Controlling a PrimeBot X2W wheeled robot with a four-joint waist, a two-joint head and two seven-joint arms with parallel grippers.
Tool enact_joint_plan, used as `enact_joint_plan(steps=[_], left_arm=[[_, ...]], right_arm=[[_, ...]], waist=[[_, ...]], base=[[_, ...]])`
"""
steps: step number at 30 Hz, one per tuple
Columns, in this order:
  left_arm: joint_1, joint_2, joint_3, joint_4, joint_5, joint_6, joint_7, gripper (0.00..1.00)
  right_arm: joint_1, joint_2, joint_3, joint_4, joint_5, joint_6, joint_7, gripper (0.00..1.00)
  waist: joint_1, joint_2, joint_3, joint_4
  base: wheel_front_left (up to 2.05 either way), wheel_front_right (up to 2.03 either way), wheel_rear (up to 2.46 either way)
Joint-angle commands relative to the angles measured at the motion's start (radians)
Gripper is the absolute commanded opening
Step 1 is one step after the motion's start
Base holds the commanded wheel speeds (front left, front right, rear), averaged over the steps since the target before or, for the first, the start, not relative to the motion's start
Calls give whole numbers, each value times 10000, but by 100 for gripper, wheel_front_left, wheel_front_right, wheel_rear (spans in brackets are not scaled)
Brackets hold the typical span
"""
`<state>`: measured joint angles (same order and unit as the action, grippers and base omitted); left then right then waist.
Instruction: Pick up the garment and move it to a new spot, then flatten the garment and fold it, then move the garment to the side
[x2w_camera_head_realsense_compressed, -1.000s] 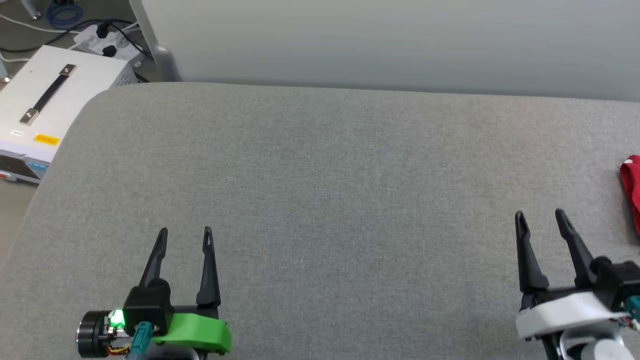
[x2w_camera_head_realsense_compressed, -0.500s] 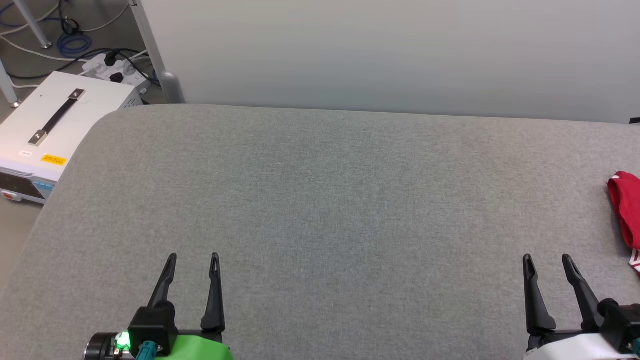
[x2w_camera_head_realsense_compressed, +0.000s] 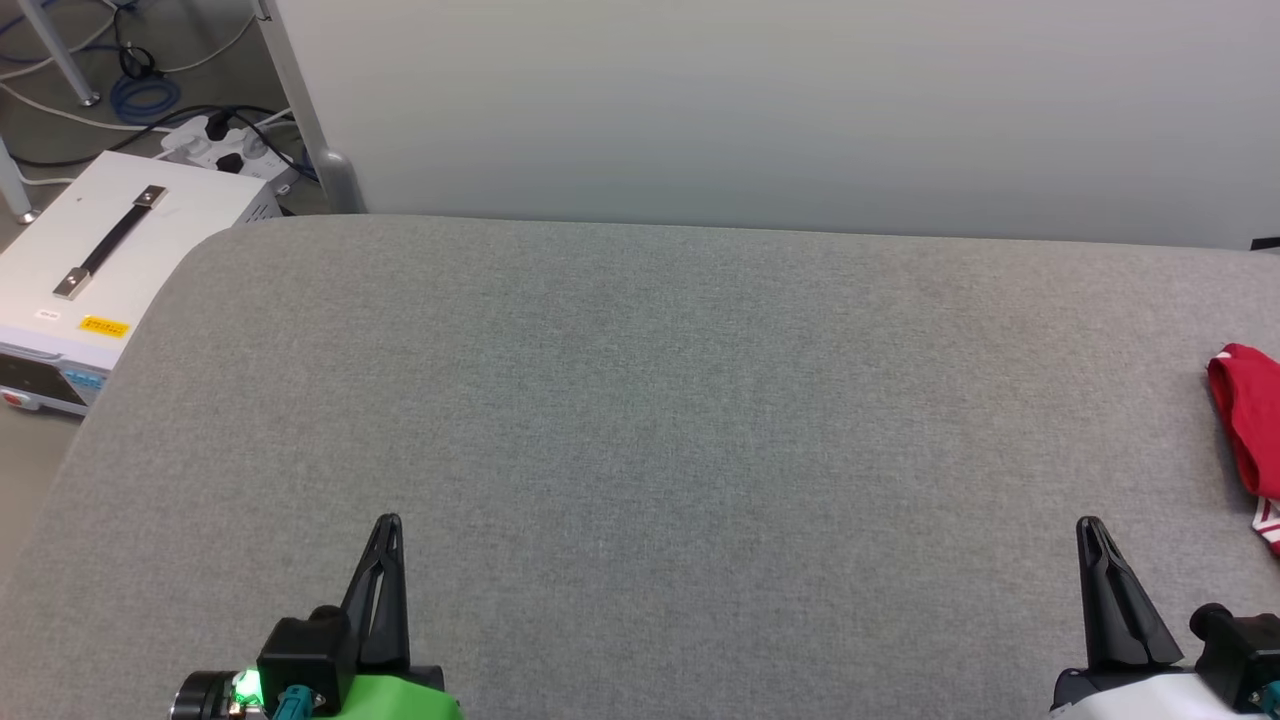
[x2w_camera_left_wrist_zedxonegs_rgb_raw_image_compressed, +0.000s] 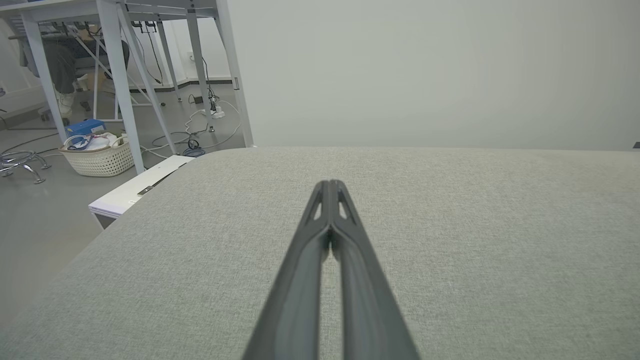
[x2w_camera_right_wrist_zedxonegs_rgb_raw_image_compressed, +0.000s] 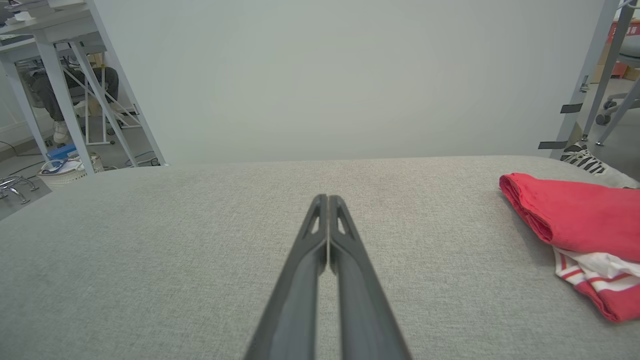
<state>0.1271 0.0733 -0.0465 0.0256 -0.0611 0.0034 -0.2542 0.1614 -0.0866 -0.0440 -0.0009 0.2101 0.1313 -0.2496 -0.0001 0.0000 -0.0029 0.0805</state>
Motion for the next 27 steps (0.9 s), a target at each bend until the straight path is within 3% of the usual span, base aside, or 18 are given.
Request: enact_joint_plan(steps=[1,27], left_arm=[[-23,-4,10,-5,11,-1,44,0],[-285,-52,106,-57,137,-8,569,0]], right_arm=[[-29,7,8,0,-38,0,40,0],[-362,81,99,2,-472,-1,556,0]], waist=[[1,0,1,-10],[1,0,7,-177]], base=[[0,0,0],[0,0,0]])
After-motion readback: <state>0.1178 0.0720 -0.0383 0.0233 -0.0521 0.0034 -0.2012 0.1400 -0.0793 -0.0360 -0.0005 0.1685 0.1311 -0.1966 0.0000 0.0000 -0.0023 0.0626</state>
